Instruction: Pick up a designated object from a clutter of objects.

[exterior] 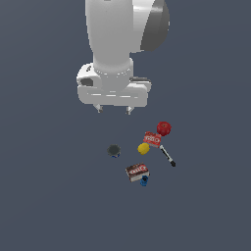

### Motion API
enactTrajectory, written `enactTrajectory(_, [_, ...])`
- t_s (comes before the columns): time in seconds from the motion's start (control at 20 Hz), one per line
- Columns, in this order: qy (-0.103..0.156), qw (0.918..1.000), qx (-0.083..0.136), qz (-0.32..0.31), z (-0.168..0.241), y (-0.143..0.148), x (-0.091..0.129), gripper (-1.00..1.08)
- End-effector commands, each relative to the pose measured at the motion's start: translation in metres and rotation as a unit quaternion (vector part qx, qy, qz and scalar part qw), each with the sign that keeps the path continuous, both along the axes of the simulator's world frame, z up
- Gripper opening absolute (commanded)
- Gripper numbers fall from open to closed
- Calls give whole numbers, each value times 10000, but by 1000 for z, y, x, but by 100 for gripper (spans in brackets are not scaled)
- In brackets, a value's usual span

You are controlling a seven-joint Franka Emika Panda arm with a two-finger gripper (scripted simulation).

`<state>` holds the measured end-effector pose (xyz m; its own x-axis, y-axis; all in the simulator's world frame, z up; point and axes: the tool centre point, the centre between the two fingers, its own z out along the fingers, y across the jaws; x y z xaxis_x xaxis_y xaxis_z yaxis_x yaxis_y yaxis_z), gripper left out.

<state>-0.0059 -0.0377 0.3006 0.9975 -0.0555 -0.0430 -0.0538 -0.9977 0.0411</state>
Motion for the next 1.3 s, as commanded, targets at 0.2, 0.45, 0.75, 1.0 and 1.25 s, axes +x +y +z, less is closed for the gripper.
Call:
enactTrajectory(0.2, [-28, 10000, -43, 58, 1, 0, 1, 100])
enactTrajectory(0.45, [-105, 9996, -163, 222, 5, 0, 4, 100])
enactTrajectory(0.75, [-110, 9995, -169, 230, 4, 1, 4, 100])
enactTrajectory(1.0, [-123, 9996, -159, 214, -9, 8, 8, 100])
enactTrajectory(1.25, [-143, 9997, -130, 170, -35, 22, 13, 100])
